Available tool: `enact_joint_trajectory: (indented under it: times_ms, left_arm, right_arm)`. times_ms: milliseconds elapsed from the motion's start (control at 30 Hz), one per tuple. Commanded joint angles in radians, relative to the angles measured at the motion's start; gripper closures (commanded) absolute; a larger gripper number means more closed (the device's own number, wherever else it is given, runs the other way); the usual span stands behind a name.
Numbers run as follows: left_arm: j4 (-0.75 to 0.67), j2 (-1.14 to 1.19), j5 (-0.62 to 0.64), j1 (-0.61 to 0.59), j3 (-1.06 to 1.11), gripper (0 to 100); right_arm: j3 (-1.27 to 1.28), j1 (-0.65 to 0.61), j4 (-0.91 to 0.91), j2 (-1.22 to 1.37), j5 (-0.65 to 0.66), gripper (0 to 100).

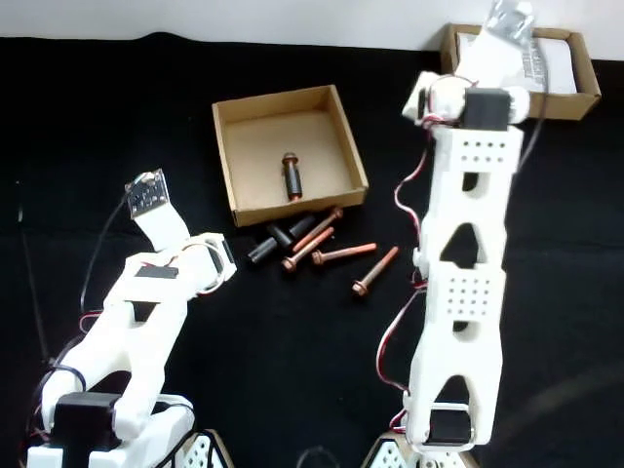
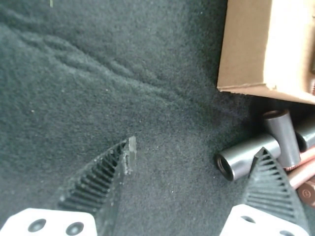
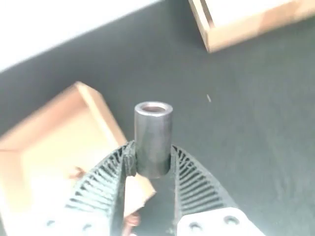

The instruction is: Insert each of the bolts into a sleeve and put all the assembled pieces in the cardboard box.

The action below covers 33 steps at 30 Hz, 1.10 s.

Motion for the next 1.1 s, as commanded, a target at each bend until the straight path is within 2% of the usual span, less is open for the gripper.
enact_joint_trajectory:
  times_ms: [0,367,533,700,867,967,1067]
  left_arm:
    - [0.006,-0.007,0.009,-0.004,-0.031,64]
    - [0.006,-0.007,0.009,-0.004,-0.030,64]
    - [0.008,-0.007,0.009,-0.002,-0.030,64]
    - [0.008,-0.004,0.008,-0.002,-0.030,64]
    - [0.014,-0.007,0.005,-0.002,-0.030,64]
    - [0.164,-0.010,0.005,0.025,-0.074,64]
    - [0.459,-0.038,0.008,0.048,-0.222,64]
  right_arm:
    - [-0.130,-0.054,0.008,-0.220,0.051,99.2]
    - [-0.128,-0.156,0.008,-0.647,0.083,99.2]
    - [-0.117,-0.205,0.007,-0.872,0.141,99.2]
    - [-0.053,-0.105,0.008,-1.035,0.176,99.2]
    - [0.145,-0.027,0.008,-1.207,0.176,99.2]
    - [0.300,-0.021,0.008,-1.297,0.173,99.2]
    - [0.490,-0.021,0.008,-1.389,0.173,99.2]
